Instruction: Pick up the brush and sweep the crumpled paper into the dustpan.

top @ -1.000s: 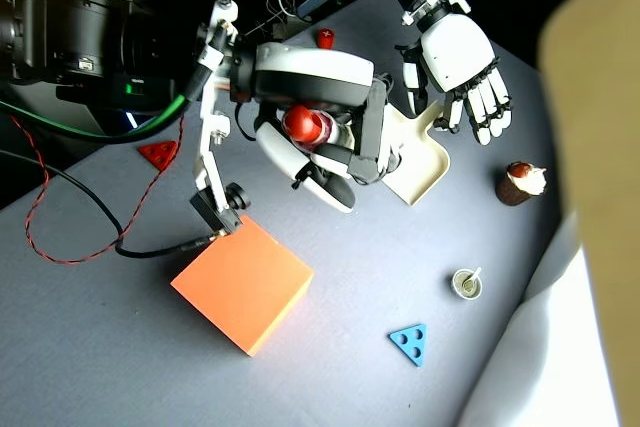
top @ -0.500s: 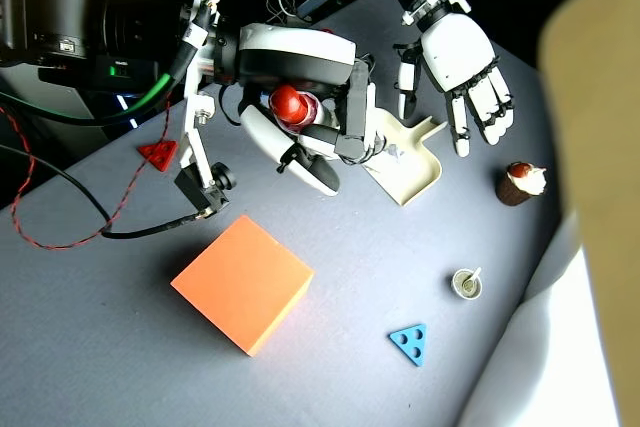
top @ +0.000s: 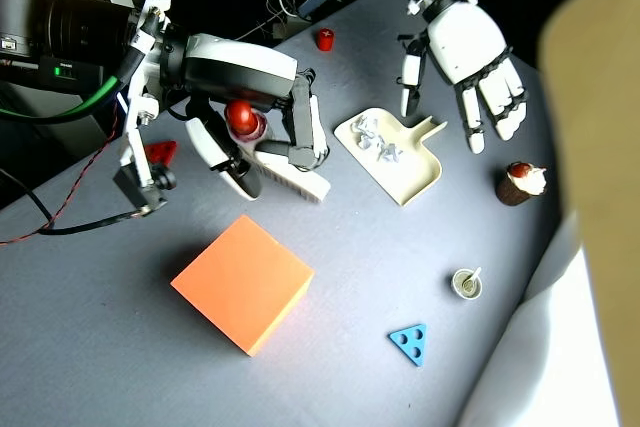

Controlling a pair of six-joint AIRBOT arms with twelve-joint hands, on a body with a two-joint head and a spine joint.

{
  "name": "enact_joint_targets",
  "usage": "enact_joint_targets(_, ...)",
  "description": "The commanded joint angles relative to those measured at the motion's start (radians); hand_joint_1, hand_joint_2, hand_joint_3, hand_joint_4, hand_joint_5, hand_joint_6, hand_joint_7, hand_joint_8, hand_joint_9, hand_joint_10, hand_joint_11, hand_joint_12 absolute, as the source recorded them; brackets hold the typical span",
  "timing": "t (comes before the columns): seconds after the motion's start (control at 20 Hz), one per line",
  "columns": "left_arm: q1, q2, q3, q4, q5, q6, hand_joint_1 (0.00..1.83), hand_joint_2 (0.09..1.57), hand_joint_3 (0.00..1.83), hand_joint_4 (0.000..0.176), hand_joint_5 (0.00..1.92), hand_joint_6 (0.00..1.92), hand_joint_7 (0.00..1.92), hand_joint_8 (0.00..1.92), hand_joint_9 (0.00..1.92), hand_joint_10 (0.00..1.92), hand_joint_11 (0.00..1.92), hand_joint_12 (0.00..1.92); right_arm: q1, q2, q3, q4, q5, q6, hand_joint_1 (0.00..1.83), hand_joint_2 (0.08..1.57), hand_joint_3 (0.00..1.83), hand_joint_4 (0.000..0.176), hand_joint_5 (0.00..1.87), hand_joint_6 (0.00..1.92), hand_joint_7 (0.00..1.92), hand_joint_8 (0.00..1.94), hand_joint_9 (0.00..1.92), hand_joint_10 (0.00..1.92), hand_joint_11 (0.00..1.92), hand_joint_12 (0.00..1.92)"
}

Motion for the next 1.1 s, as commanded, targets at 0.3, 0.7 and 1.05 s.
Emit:
enact_joint_targets(0.3, -0.196, 0.111, -0.117, -0.184, 0.025, 0.273, 0.85, 0.90, 0.00, 0.145, 0.32, 0.01, 0.13, 0.00, 0.16, 0.00, 0.01, 0.36, -0.025, 0.160, -0.108, 0.015, 0.101, 0.048, 0.50, 0.59, 0.00, 0.010, 0.10, 0.01, 0.17, 0.02, 0.16, 0.09, 0.00, 0.59)
enact_joint_targets(0.7, -0.322, 0.128, -0.131, -0.278, 0.133, 0.426, 0.83, 0.90, 0.00, 0.148, 0.31, 0.01, 0.12, 0.00, 0.16, 0.01, 0.03, 0.37, -0.169, 0.407, -0.178, -0.557, 0.032, 1.150, 0.51, 0.60, 0.00, 0.000, 0.00, 0.00, 0.00, 0.00, 0.00, 0.00, 0.05, 0.11)
enact_joint_targets(1.05, -0.381, 0.156, -0.145, -0.354, 0.166, 0.530, 0.81, 0.90, 0.00, 0.146, 0.27, 0.00, 0.11, 0.00, 0.14, 0.00, 0.02, 0.34, -0.148, 0.556, -0.243, -0.609, -0.023, 1.574, 0.48, 0.63, 0.01, 0.000, 0.00, 0.00, 0.00, 0.00, 0.01, 0.00, 0.04, 0.11)
